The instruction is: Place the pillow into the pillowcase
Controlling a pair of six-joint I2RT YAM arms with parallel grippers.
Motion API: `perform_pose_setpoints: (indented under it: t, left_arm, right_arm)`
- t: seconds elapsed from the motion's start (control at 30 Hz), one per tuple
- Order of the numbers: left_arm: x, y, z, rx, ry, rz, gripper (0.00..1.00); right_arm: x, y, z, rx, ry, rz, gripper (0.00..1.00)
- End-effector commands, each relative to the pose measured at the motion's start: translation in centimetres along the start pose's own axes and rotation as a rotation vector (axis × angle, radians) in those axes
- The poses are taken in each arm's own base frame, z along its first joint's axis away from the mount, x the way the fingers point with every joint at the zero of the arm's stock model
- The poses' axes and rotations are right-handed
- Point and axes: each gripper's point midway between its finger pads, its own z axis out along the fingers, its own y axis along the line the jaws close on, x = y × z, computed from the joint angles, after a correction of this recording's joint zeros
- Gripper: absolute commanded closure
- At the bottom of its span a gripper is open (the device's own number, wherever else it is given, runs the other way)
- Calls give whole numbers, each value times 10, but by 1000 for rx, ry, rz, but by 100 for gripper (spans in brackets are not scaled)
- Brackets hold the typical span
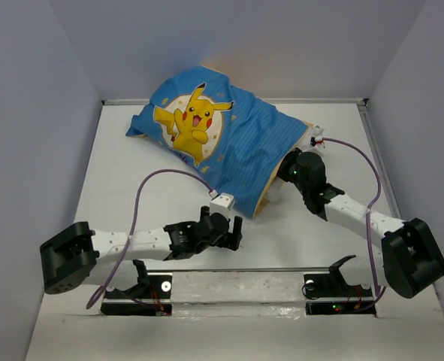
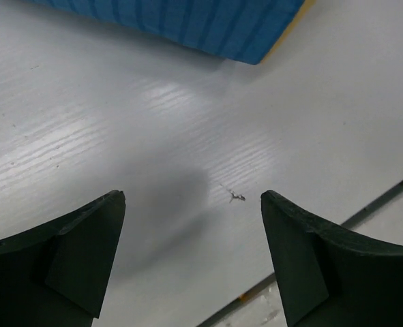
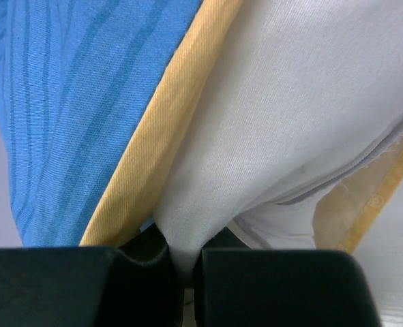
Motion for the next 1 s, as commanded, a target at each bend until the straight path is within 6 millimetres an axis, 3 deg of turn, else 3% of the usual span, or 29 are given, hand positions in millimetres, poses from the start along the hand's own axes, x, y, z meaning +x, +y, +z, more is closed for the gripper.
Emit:
perform_pose_setpoints:
  t: [0.0,0.1,0.13,0.23,0.47,0.57,0.67,0.7,0.73,0.77,0.83,0.9,0.93,0.97]
  left_arm:
    - [-37,-18,29,46,-193,-149,6]
    - [-49,-30,47,40,-226,-143,1]
    - [-61,-38,49,70,-272,-165,1]
    - [-57,-32,74,10,-297,-180,1]
    - [-67,-20,104,-106,-375,-205,1]
    - [-68,-7,113,-171,-389,-217,16]
    - [-80,14,105,-229,-440,-257,52]
    - [-83,20,102,-238,-450,-256,71]
    - [-93,29,95,-243,-475,-271,82]
    - [-97,33,91,-243,-482,-270,100]
    - [-103,37,81,-235,-484,-262,100]
    - [-108,39,56,-210,-486,-267,100]
    - [-113,38,34,-172,-489,-284,100]
    - [-117,38,21,-153,-494,-296,100]
  right_arm:
    - [-38,29,-4,-76,-115,44,100]
    - [-38,32,-7,-88,-108,37,100]
    - [-38,33,-8,-92,-107,40,100]
    - [-38,36,-9,-104,-102,41,100]
    - [-34,37,-11,-120,-82,42,100]
    - [-33,36,-12,-119,-81,40,100]
    - [-32,34,-14,-118,-80,37,100]
    - [-31,32,-15,-116,-77,37,100]
    - [-30,32,-15,-116,-75,39,100]
    - [-28,32,-15,-119,-68,38,100]
    - [-25,31,-16,-122,-57,24,100]
    - [-21,31,-22,-132,-32,-5,100]
    - [-20,35,-24,-149,-16,-45,97]
    - [-3,35,-28,-175,80,-123,79]
